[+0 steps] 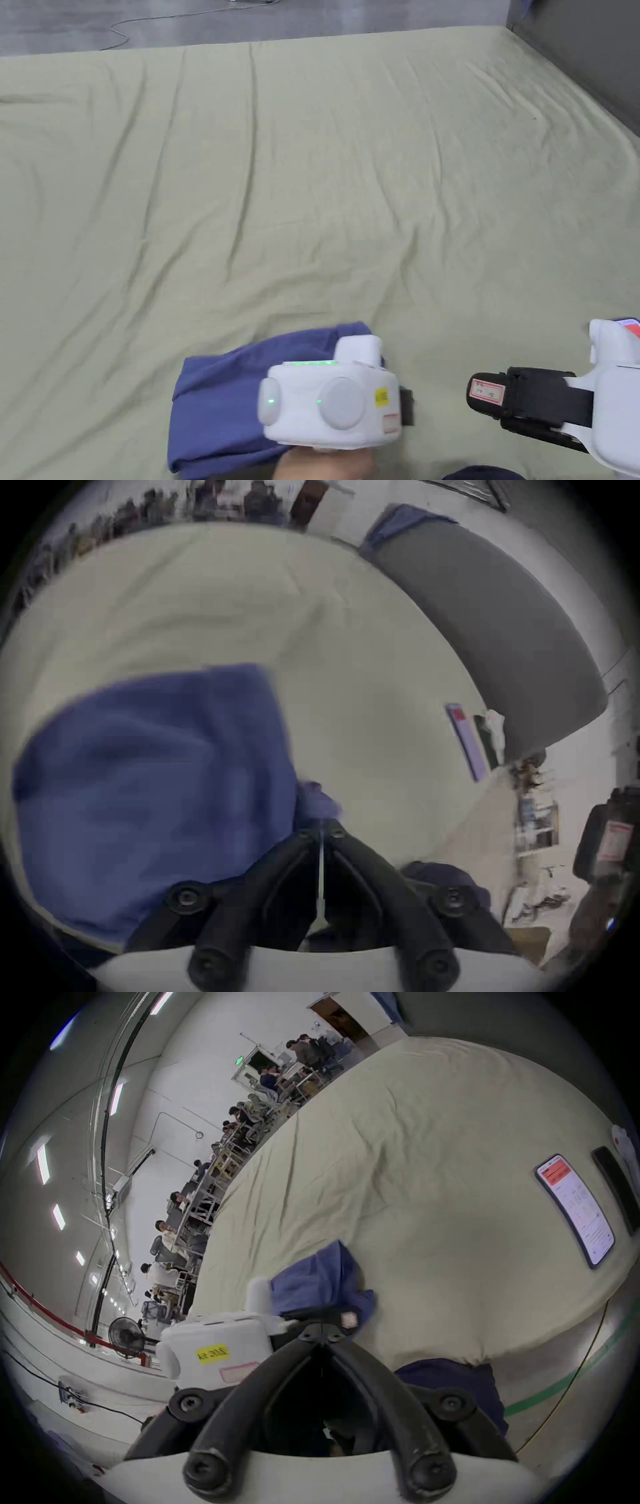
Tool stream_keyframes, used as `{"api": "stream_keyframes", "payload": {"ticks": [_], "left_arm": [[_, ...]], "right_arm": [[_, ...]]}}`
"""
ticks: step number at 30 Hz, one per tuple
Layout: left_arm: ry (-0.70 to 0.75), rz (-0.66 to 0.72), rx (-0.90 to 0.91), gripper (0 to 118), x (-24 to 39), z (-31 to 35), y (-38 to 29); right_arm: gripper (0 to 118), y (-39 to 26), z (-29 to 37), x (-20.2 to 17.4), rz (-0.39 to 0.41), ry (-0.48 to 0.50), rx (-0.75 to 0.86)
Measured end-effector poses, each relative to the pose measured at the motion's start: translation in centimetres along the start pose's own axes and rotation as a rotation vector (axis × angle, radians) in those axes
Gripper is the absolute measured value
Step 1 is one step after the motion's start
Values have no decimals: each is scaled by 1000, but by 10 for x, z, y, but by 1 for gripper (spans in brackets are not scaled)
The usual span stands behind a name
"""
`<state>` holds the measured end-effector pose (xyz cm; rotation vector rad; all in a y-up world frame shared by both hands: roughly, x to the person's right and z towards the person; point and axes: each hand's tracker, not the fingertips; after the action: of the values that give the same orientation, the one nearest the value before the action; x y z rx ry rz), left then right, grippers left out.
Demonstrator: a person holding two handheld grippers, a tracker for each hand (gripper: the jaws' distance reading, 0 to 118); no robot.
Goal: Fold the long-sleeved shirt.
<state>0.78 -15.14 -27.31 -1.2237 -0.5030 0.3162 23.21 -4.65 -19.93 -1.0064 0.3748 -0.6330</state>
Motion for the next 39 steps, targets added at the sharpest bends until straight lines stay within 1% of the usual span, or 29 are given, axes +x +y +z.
{"api": "stream_keyframes", "payload": {"ticks": [2, 4, 5, 7, 9, 10, 12, 14, 16, 17, 19, 20, 21, 22, 23, 24, 26, 27, 28, 29, 30, 31, 32, 34, 35, 36, 37, 38, 39], "left_arm": [[29, -58, 5, 0, 9, -8, -2], [33, -67, 23, 0, 11, 7, -2], [-28, -59, 68, 0, 9, 23, 0], [-96, -34, 133, 0, -6, 64, 3], [-113, -10, 217, 0, -35, 114, 5], [-88, 15, 257, 0, -51, 136, 5], [-12, 78, 330, 0, -87, 180, 4], [63, 155, 361, 0, -122, 210, 3], [92, 212, 375, 0, -151, 230, 0], [97, 237, 371, 0, -164, 235, -3], [121, 310, 339, 0, -178, 239, -9], [107, 342, 330, 0, -185, 240, -13], [95, 361, 323, 0, -190, 239, -17], [86, 370, 320, 0, -192, 236, -20], [84, 364, 310, 0, -194, 233, -23], [85, 365, 292, 0, -195, 229, -25], [100, 360, 268, 0, -197, 221, -28], [105, 354, 258, 0, -197, 217, -28], [111, 351, 252, 0, -198, 213, -28], [121, 349, 249, 0, -197, 210, -27], [127, 347, 249, 0, -202, 208, -27], [124, 343, 250, 0, -203, 206, -26], [118, 336, 248, 0, -204, 205, -24], [96, 337, 244, 0, -208, 203, -22], [77, 336, 246, 2, -210, 200, -20], [54, 335, 251, 14, -212, 197, -18], [31, 330, 261, 46, -216, 192, -15], [20, 331, 246, 104, -219, 185, -12], [-18, 348, 188, 118, -225, 173, -8]], "right_arm": [[0, 2, 5, 3, 0, -14, 11], [0, 6, 12, 5, -8, -18, 34], [0, 7, 16, 5, -11, -18, 53], [0, 11, 19, 3, -8, -20, 72], [0, 15, 13, -3, 18, -32, 80], [0, 17, 7, -8, 38, -40, 76], [0, 22, -13, -24, 94, -41, 37], [0, 25, -40, -42, 132, -8, -11], [0, 28, -72, -63, 158, 30, -76], [0, 31, -91, -67, 153, 45, -117], [0, 35, -127, -81, 106, 41, -206], [0, 37, -147, -88, 91, 5, -263], [0, 36, -164, -92, 110, -57, -295], [0, 35, -180, -95, 148, -107, -308], [0, 33, -197, -97, 204, -173, -322], [0, 28, -216, -96, 287, -277, -326], [0, 13, -252, -82, 383, -456, -336], [0, 5, -265, -70, 426, -407, -327], [0, 2, -266, -66, 459, -328, -258], [0, 1, -262, -67, 508, -307, -226], [0, 4, -261, -71, 518, -339, -257], [0, 5, -260, -73, 490, -341, -263], [0, 4, -260, -74, 492, -347, -263], [0, 2, -258, -73, 527, -343, -256], [0, 3, -257, -70, 520, -335, -252], [0, 6, -255, -67, 484, -319, -246], [0, 6, -254, -66, 446, -302, -243], [0, 7, -253, -62, 416, -283, -239], [0, 8, -251, -56, 383, -259, -234]]}}
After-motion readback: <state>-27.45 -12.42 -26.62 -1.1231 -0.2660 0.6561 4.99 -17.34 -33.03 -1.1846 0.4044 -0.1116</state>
